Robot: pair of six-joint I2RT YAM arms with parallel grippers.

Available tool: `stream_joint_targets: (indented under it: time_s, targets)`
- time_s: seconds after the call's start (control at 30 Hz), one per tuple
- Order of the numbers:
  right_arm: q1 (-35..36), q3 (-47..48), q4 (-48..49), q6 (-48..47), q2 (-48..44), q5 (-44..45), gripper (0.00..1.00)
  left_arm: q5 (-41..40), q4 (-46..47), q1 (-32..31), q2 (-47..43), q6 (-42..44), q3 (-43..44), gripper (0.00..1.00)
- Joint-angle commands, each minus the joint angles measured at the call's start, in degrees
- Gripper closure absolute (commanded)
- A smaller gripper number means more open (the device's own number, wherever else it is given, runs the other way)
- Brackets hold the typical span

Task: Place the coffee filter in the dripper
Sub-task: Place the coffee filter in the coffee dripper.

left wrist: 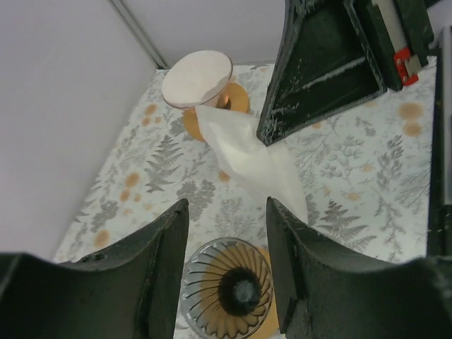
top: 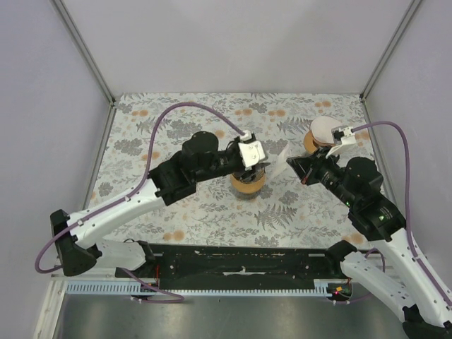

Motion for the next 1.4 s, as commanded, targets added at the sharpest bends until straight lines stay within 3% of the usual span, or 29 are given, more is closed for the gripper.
stream_joint_targets:
  time_s: [0.0, 0.13, 0.2, 0.63, 0.9, 1.1, 1.17, 1.27, 1.37]
  targets:
    - [-0.2, 2.8, 0.3, -0.5, 0.4, 1.8, 1.00, 0.4, -20.0, -0.4, 6.8, -15.0, 12.9, 0.46]
    - [-0.1, 2.8, 1.0, -0.6, 1.3, 1.0, 1.00, -1.0, -40.1, -0.6, 19.4, -17.9, 33.0, 0.52]
    - [0.0, 2.7, 1.0, -0.5, 1.1, 0.9, 1.00, 0.0, -46.7, -0.6, 23.5, -18.2, 40.5, 0.49]
    - [-0.1, 1.8, 1.5, 1.1, 0.2, -0.8, 1.00, -9.3, -39.1, -5.4, 22.3, -8.0, 37.0, 0.41]
    - [0.0, 0.7, 2.9, 1.5, 0.5, -2.5, 1.00, -16.9, -34.8, -5.3, 22.3, -6.4, 35.0, 0.64]
    - [-0.1, 0.5, 4.8, 1.5, 1.0, -3.5, 1.00, -17.4, -33.9, -5.3, 22.3, -5.4, 33.3, 0.68]
    - [-0.1, 0.5, 5.0, 1.5, 1.1, -3.6, 1.00, -17.5, -33.3, -5.4, 22.4, -5.4, 33.1, 0.76]
    - [0.0, -0.1, 4.9, 1.0, 1.1, -2.3, 1.00, -19.2, -32.4, -5.3, 22.7, -5.8, 33.6, 0.98]
    - [0.0, -1.0, 4.7, 0.5, 0.8, 2.0, 1.00, -21.0, -31.9, -5.4, 22.8, -6.6, 34.9, 0.98]
